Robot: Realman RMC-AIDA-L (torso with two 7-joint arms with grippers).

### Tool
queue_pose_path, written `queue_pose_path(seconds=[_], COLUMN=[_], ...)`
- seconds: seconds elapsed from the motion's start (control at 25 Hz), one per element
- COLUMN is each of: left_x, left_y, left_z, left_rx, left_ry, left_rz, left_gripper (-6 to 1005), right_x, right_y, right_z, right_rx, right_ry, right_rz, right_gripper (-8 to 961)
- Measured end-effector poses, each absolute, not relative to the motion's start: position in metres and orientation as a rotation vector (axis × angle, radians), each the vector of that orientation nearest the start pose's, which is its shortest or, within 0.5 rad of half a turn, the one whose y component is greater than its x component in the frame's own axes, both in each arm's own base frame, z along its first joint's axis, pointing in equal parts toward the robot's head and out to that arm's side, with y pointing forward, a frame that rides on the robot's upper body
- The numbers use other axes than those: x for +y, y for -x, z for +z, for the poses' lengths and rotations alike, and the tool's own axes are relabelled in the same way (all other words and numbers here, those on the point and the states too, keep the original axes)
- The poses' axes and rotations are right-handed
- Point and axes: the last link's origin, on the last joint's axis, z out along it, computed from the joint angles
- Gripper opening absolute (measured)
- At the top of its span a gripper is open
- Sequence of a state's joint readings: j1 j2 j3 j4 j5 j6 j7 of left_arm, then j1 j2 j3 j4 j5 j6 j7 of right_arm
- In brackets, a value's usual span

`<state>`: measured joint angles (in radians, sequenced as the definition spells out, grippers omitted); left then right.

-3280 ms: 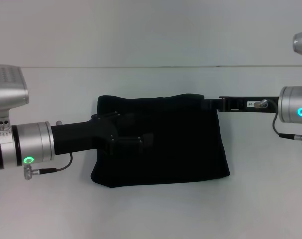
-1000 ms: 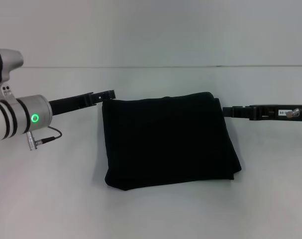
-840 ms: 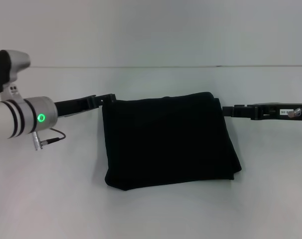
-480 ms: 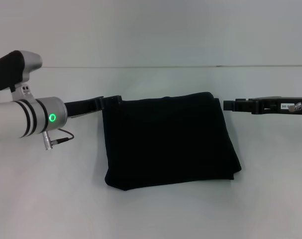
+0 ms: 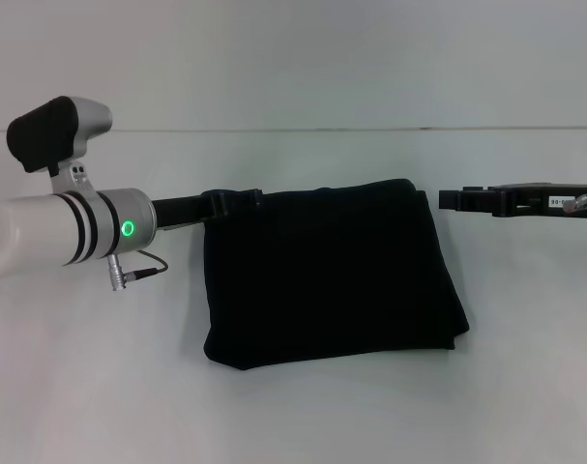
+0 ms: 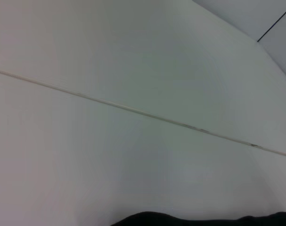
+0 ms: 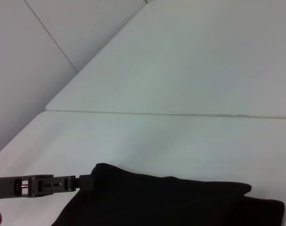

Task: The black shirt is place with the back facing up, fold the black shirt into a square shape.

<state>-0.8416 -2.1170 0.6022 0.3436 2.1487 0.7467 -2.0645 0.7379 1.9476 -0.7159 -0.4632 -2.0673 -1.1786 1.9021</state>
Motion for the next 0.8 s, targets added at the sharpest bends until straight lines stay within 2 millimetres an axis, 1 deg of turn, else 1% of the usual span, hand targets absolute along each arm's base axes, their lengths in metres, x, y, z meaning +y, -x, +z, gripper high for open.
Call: queue_pose_path(seconds=[0.24, 0.4, 0.8], left_x=[0.4301, 0.4299, 0.4299], left_y=[0.2513, 0.2547, 0.2553], left_z=[-0.0568, -0.0565, -0.0574], left_rx=[-1.502, -1.440, -1.416], left_ry=[2.026, 2.033, 2.029], left_rz=[-0.521, -0.501, -0.500], left_gripper=[861, 859, 389], right_x=[0.4150, 0.4146, 0.4141], right_y=[-0.2649, -0.2656, -0.2652], right_z=[0.0204, 0.0196, 0.0175], right_rx=[1.230, 1.231, 1.222], right_ry=[2.375, 2.373, 2.375], right_rz=[0.506, 0.503, 0.508], right_gripper=[566, 566, 561])
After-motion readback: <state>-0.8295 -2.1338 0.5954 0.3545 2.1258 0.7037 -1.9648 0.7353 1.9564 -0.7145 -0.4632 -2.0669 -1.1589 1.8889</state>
